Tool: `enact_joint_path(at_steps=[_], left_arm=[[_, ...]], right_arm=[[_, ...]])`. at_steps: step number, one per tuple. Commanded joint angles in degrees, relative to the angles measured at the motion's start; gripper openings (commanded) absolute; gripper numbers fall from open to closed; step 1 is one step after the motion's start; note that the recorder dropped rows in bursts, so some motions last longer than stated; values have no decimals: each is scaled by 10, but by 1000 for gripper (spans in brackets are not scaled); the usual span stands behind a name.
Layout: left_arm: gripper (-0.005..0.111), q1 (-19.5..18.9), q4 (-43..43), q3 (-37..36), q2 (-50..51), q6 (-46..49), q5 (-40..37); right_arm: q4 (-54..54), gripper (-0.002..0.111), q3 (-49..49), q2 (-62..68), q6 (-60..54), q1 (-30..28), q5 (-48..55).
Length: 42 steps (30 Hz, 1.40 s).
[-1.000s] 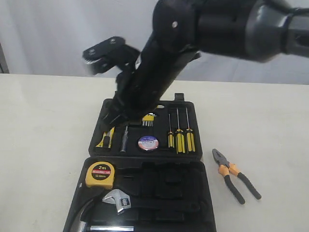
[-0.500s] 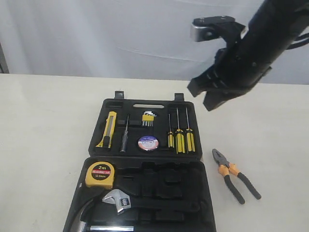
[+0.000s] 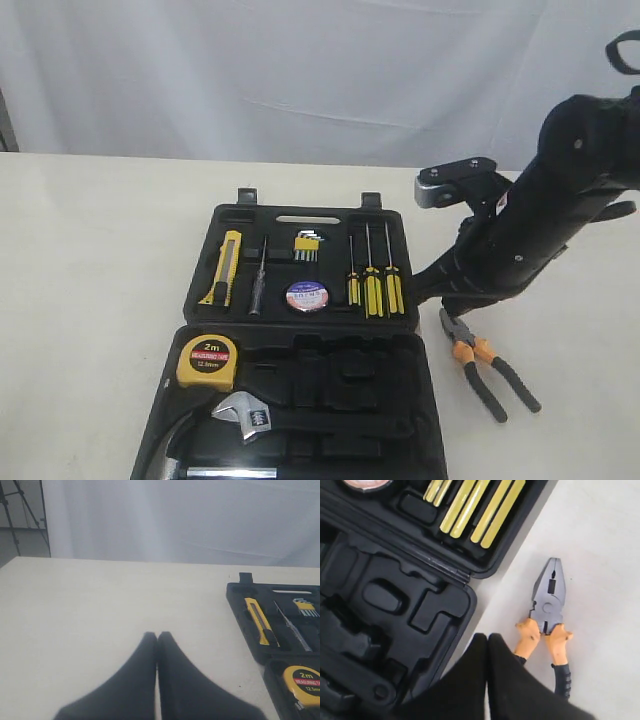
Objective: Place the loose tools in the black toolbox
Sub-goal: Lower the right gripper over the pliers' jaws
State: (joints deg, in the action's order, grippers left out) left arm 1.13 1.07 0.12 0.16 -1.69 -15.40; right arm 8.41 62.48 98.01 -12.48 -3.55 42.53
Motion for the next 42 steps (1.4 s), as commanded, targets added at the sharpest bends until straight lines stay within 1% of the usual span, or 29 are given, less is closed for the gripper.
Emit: enact_joint_path(at_steps=[1,9,13,17,21,23,32,42], left_arm=[[0,1,1,-1,-2,0,0],[0,1,1,-1,-2,0,0],[0,1,1,-1,-2,0,0],[0,1,1,-1,-2,0,0],[0,1,1,-1,-2,0,0],[0,1,1,-1,-2,0,0],[0,1,1,-1,-2,0,0],[0,1,1,-1,-2,0,0]], right_arm=[[-4,-1,-3,13,28,-3,-20],[-30,-1,0,13,30,-3,-20],[-56,-1,19,13,30,-3,-36],[-55,-1,40,14,32,-3,-60],[-37,-1,43,15,85,-3,-65],[-37,-1,43,15,112,-3,-49],[-38,-1,47,15,125,-3,34],[-41,-1,47,15,109,-3,49]])
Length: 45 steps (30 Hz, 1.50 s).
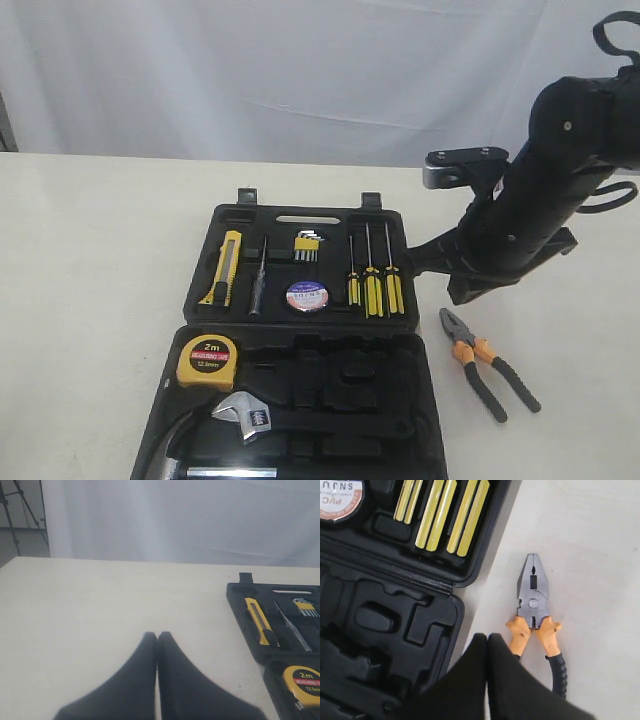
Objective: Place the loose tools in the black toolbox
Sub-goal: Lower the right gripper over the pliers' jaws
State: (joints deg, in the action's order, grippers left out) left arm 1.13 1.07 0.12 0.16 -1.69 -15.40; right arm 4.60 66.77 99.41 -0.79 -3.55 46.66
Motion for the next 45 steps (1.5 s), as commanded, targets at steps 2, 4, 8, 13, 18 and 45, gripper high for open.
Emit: enact_joint_path(at_steps=[2,4,8,13,18,45], left_arm=[[0,1,1,-1,-2,0,0],[0,1,1,-1,-2,0,0],[0,1,1,-1,-2,0,0],[0,1,1,-1,-2,0,0],[0,1,1,-1,-2,0,0],[0,1,1,-1,-2,0,0]], right_arm=[[-3,-1,4,1,-8,-3,22],[-3,-1,4,1,-11,-3,32],[-22,-1,4,1,-18,-3,45],[-51,0,4,1,-18,-3,45],[-58,0,4,1,-37,-3,31],[-60,52,58,142,-13,-3,-24]])
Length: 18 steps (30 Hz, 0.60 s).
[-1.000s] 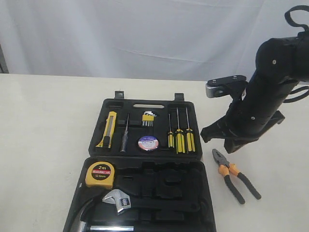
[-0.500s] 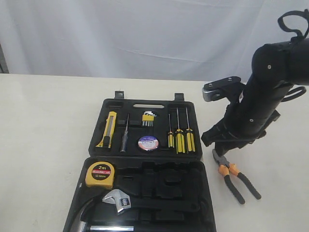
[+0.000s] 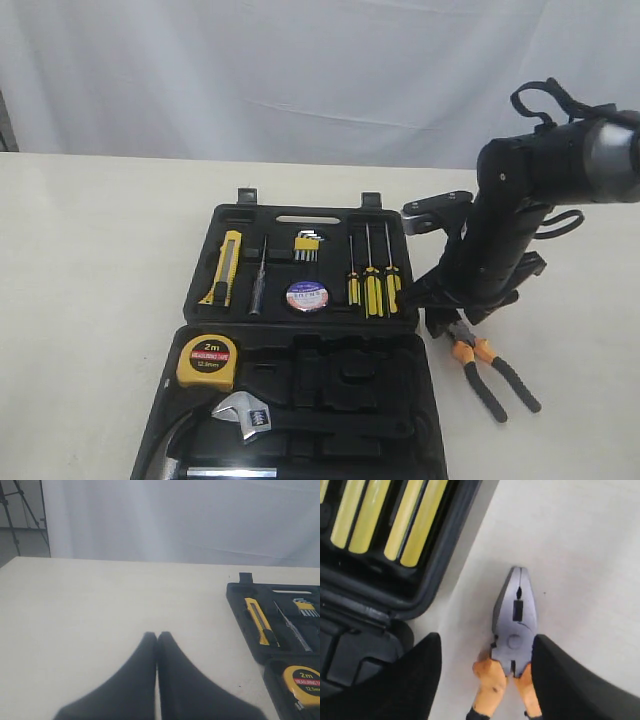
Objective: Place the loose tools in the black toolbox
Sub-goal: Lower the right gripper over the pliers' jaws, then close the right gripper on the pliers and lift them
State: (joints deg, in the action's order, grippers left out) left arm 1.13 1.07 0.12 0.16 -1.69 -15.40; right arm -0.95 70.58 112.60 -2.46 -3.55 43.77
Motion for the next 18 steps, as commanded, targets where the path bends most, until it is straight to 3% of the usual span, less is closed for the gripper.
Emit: enact_joint_path(at_steps=[1,9,18], left_arm=[[0,1,1,-1,-2,0,0],[0,1,1,-1,-2,0,0],[0,1,1,-1,-2,0,0]], right_arm=[[-4,52,23,14,5,-3,8],[13,46,29,25,-6,-23,35],[81,46,29,25,-110,-76,75]])
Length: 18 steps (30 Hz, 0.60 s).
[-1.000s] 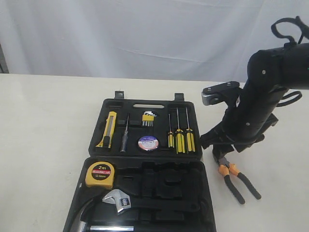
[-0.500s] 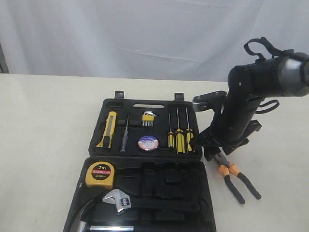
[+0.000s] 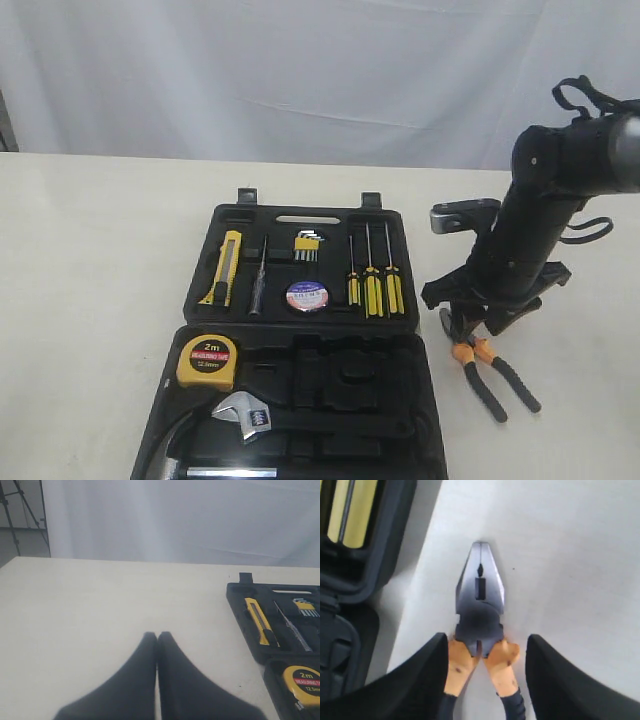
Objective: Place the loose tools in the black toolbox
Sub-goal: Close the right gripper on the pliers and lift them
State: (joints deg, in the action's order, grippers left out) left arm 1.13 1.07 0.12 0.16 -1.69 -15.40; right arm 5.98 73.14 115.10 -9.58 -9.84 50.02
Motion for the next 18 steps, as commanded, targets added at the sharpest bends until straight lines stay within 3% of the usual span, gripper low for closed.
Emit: enact_joint_path(at_steps=[1,18], left_arm=[[0,1,1,-1,-2,0,0],[0,1,1,-1,-2,0,0]], right_arm=[[12,46,3,0,-42,-13,12],[21,46,3,0,-52,-9,-7]])
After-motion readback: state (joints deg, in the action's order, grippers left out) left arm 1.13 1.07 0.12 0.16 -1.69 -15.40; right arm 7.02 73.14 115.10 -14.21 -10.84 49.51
